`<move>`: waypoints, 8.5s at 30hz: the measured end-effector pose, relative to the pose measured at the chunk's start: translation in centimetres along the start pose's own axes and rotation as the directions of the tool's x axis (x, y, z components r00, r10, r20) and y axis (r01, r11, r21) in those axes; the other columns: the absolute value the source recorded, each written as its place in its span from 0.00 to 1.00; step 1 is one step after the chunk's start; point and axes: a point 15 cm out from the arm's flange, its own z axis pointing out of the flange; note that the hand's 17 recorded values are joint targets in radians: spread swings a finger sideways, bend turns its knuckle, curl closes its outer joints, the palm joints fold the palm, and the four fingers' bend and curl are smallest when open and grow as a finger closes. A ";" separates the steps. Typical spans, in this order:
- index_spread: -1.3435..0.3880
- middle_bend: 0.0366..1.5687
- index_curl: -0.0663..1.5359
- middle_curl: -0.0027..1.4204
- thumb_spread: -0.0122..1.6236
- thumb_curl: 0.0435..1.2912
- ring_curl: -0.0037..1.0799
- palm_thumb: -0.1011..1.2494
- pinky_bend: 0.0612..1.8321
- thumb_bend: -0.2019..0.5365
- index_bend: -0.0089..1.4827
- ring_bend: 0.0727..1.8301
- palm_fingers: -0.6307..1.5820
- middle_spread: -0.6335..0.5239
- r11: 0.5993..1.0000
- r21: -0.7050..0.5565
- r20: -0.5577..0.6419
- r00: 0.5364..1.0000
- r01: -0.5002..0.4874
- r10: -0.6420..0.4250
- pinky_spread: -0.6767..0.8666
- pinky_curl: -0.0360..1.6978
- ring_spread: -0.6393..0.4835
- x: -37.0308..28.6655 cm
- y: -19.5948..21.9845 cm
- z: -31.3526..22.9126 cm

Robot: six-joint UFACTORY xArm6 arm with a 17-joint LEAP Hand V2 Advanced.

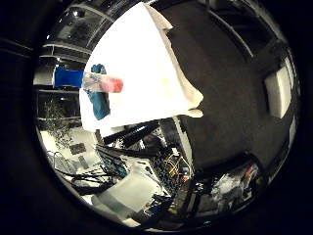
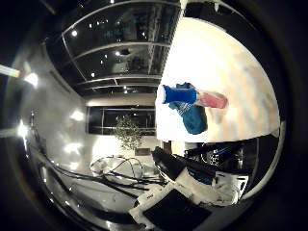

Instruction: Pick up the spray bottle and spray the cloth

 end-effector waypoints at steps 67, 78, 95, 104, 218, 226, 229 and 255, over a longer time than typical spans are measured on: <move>0.66 0.11 0.19 0.23 0.58 0.21 0.25 0.45 0.16 0.23 0.10 0.12 0.28 0.72 1.000 0.000 0.235 0.972 -0.013 0.013 0.64 0.21 0.75 -3.1 1.2 14.7; 0.67 0.11 0.20 0.24 0.59 0.21 0.26 0.45 0.17 0.24 0.10 0.14 0.29 0.71 1.000 0.005 0.274 0.962 0.002 -0.004 0.64 0.21 0.74 -3.9 0.8 15.3; 0.65 0.11 0.20 0.24 0.59 0.21 0.25 0.44 0.17 0.23 0.11 0.14 0.29 0.70 1.000 0.006 0.291 0.957 -0.001 -0.001 0.64 0.21 0.74 -4.3 -0.4 16.0; 0.65 0.11 0.20 0.24 0.59 0.21 0.25 0.43 0.16 0.23 0.11 0.14 0.29 0.69 1.000 0.012 0.301 0.953 0.013 -0.016 0.64 0.21 0.74 -5.2 -1.5 16.7; 0.64 0.91 0.59 0.50 0.57 0.59 0.85 0.91 0.53 0.26 0.77 0.71 0.78 0.47 0.984 0.030 0.342 0.923 0.176 -0.175 0.33 0.92 0.35 -12.5 -7.1 19.1; 0.64 0.91 0.59 0.50 0.57 0.61 0.85 0.90 0.53 0.26 0.77 0.71 0.79 0.47 0.970 -0.094 0.290 0.938 0.224 -0.189 0.33 0.93 0.35 -13.4 -6.0 17.5; 0.64 0.91 0.59 0.50 0.57 0.61 0.85 0.90 0.53 0.26 0.77 0.71 0.79 0.47 0.958 -0.137 0.272 0.940 0.252 -0.208 0.33 0.93 0.35 -14.5 -6.0 17.0; 0.64 0.91 0.60 0.50 0.56 0.62 0.84 0.89 0.53 0.26 0.77 0.71 0.79 0.46 0.652 -0.646 0.020 0.863 0.397 -0.505 0.34 0.93 0.36 -25.8 -4.4 19.3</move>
